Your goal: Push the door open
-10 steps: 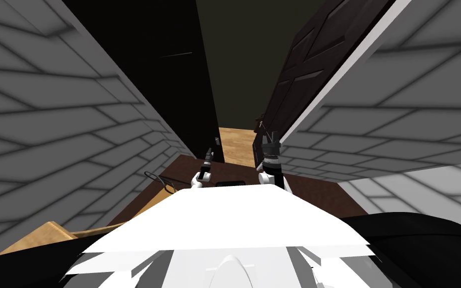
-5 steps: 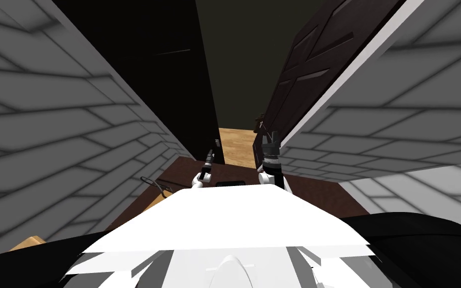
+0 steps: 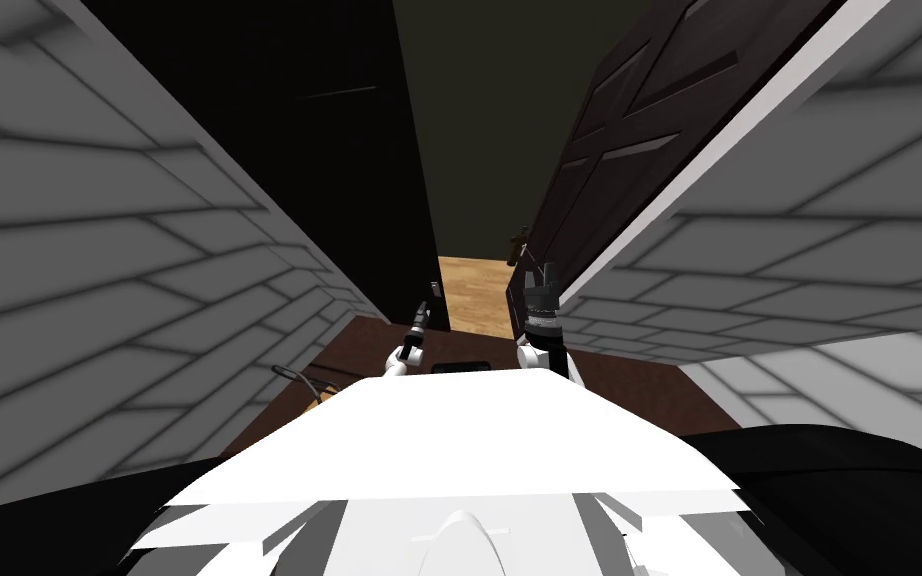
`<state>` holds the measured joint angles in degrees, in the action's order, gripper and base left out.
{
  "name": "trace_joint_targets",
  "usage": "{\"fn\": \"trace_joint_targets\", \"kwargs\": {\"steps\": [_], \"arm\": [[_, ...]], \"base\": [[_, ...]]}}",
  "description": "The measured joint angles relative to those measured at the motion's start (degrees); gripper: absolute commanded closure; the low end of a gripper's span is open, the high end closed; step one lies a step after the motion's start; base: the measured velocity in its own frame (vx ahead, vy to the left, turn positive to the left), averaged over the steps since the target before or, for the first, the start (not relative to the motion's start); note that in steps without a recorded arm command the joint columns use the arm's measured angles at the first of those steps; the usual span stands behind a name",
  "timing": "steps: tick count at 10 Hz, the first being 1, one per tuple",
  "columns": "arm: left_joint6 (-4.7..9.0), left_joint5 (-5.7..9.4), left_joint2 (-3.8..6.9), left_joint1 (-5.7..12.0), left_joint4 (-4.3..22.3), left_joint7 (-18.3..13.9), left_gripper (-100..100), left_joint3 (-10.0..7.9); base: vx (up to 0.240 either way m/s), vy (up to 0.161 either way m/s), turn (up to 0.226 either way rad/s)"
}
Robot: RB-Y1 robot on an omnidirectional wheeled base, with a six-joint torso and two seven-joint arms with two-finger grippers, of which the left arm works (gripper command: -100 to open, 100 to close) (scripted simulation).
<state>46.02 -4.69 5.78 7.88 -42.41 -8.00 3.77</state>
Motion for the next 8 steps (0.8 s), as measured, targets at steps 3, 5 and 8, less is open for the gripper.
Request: {"fn": "trace_joint_targets", "kwargs": {"steps": [3,5,8], "arm": [[0.42,-0.09,-0.10,1.33,3.32,-0.60,-100,0.05],[0.75,-0.16,-0.15,1.94,5.14,-0.93,-100,0.11],[1.43,-0.22,-0.34,3.31,8.60,-1.39,-100,0.11]], "base": [[0.079,0.043,-0.025],[0.065,0.034,-0.019],[0.072,0.037,-0.024]]}}
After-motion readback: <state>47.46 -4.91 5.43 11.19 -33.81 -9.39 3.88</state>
